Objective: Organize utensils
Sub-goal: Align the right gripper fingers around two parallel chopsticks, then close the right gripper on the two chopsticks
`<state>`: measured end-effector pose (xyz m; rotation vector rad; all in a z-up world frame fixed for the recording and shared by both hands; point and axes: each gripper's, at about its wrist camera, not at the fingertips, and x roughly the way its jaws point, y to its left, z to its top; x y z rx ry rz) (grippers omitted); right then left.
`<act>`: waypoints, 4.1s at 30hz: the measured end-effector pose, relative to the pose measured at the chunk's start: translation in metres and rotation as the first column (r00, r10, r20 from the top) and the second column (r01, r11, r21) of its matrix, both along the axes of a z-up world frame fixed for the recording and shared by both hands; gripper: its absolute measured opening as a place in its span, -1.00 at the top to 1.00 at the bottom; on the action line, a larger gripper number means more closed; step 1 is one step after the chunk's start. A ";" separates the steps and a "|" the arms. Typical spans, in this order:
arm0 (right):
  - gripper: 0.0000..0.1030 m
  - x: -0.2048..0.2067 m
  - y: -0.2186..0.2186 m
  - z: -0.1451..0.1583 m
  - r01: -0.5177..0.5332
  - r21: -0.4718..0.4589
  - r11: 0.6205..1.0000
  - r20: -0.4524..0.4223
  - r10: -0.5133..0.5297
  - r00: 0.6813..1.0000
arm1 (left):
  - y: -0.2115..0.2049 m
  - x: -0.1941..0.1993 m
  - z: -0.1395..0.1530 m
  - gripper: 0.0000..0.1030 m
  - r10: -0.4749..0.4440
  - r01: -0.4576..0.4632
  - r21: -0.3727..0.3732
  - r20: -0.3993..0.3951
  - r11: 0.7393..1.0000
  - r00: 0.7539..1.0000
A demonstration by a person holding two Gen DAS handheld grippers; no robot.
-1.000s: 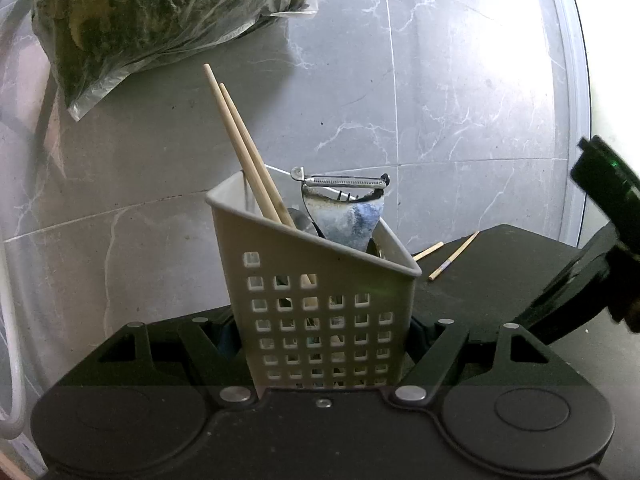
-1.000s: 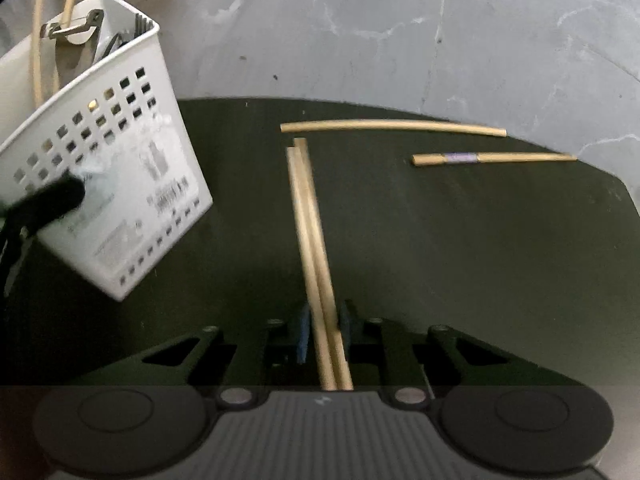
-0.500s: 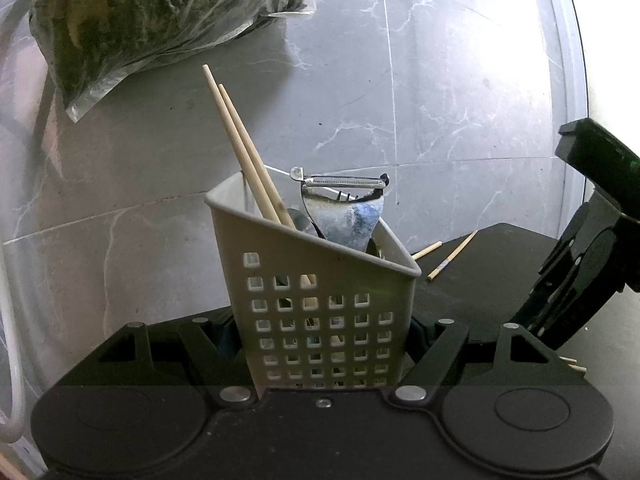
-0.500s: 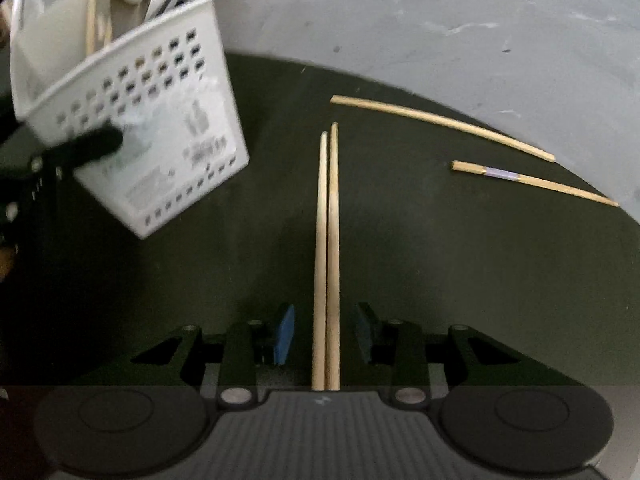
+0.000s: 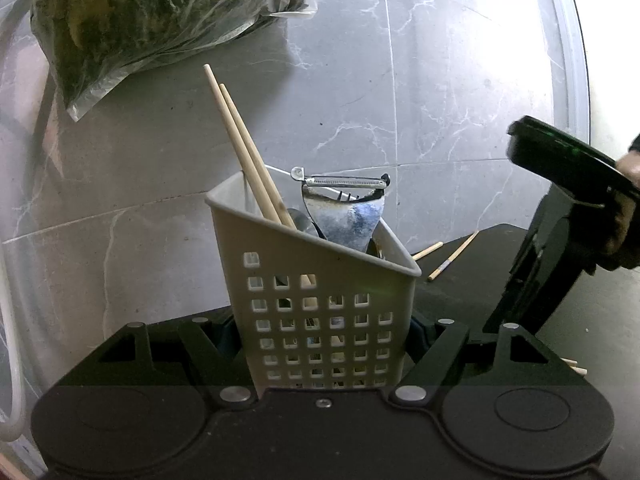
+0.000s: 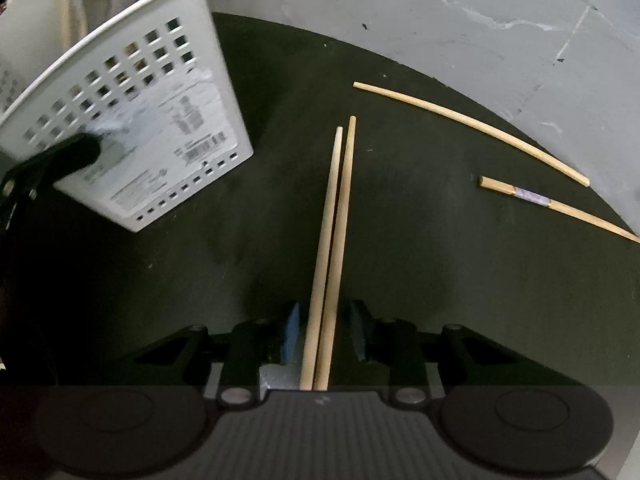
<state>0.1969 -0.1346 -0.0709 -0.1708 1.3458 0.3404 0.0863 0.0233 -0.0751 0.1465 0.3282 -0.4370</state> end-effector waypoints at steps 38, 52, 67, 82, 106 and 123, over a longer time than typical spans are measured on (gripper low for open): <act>-0.01 -0.040 0.002 0.008 0.122 0.195 0.973 0.048 -0.134 0.990 | -0.001 0.001 0.001 -0.50 -0.004 0.004 0.004 0.001 1.000 1.000; 0.00 -0.046 0.062 0.007 0.043 0.083 0.996 0.130 -0.054 0.990 | 0.001 0.001 0.000 -0.50 -0.010 0.010 -0.003 0.000 1.000 1.000; 0.64 -0.009 0.041 0.011 0.112 0.075 0.991 0.112 -0.120 0.986 | 0.002 0.001 0.000 -0.50 -0.017 0.017 -0.004 0.004 1.000 1.000; 0.92 -0.021 0.009 0.008 0.198 0.150 0.969 0.118 -0.216 0.969 | 0.002 0.000 0.000 -0.50 -0.011 0.011 -0.010 0.007 1.000 1.000; 0.72 -0.009 0.034 -0.002 0.104 0.072 0.992 0.153 -0.114 0.982 | 0.001 -0.001 0.000 -0.50 -0.009 0.009 -0.006 0.011 1.000 1.000; 0.70 0.002 0.033 0.000 0.103 0.100 0.990 0.097 -0.112 0.989 | 0.002 -0.003 0.000 -0.50 -0.014 0.014 0.000 0.018 1.000 1.000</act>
